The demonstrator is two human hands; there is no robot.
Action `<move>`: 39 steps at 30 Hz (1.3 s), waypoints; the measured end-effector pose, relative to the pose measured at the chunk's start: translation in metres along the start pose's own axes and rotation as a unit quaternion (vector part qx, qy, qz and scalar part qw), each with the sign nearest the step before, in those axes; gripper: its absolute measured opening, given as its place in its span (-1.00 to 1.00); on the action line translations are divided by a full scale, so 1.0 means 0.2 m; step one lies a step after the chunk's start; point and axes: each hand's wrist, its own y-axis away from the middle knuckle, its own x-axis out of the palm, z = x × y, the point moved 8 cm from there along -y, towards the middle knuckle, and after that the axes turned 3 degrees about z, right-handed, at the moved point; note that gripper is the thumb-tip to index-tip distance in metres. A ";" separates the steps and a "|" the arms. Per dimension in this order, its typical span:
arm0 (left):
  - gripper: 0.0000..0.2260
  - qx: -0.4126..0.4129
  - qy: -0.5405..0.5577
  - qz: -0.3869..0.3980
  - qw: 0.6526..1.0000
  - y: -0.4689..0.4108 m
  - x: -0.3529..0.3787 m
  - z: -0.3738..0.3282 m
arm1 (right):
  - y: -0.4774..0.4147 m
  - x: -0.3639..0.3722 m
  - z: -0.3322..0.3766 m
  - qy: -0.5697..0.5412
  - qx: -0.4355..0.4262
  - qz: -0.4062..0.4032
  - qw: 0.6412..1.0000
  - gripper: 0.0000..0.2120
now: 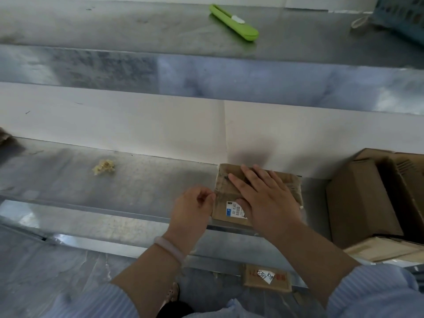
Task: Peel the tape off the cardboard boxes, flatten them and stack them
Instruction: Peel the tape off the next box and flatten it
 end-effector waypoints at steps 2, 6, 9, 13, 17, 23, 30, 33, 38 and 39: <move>-0.78 -0.023 -0.001 0.048 0.999 0.00 0.04 0.01 | 0.00 -0.01 0.01 -0.001 0.001 -0.007 1.000 -0.50; -0.79 -0.169 0.206 0.136 0.954 0.02 0.10 0.08 | 0.01 -0.01 0.01 -0.004 0.000 -0.006 1.000 -0.50; -0.79 -0.234 0.396 0.164 0.873 0.05 0.09 0.07 | 0.01 -0.01 0.02 -0.008 -0.003 -0.003 1.000 -0.49; -0.92 -0.221 0.450 0.163 0.849 0.06 0.07 0.04 | 0.01 0.00 0.02 -0.014 -0.001 0.001 1.000 -0.49; -0.88 -0.147 0.315 0.083 0.934 0.02 -0.02 0.03 | 0.00 0.00 0.02 -0.018 -0.003 0.007 1.000 -0.48; -0.69 0.074 -0.006 0.032 0.997 -0.02 -0.11 -0.10 | 0.00 0.00 0.01 -0.018 -0.001 0.009 1.000 -0.49; -0.92 0.217 -0.103 -0.033 0.970 -0.08 -0.14 -0.21 | 0.00 -0.01 0.01 -0.021 -0.001 0.004 1.000 -0.50; -0.87 0.143 -0.046 -0.035 0.988 -0.13 -0.14 -0.16 | 0.00 0.00 0.01 -0.018 -0.001 0.005 1.000 -0.50; -0.83 0.033 0.096 -0.119 0.988 -0.27 -0.20 -0.12 | 0.01 0.00 0.02 -0.016 -0.011 0.002 1.000 -0.52; -0.84 0.038 0.104 -0.125 0.986 -0.29 -0.21 -0.14 | 0.02 0.00 0.02 -0.016 -0.012 -0.001 1.000 -0.52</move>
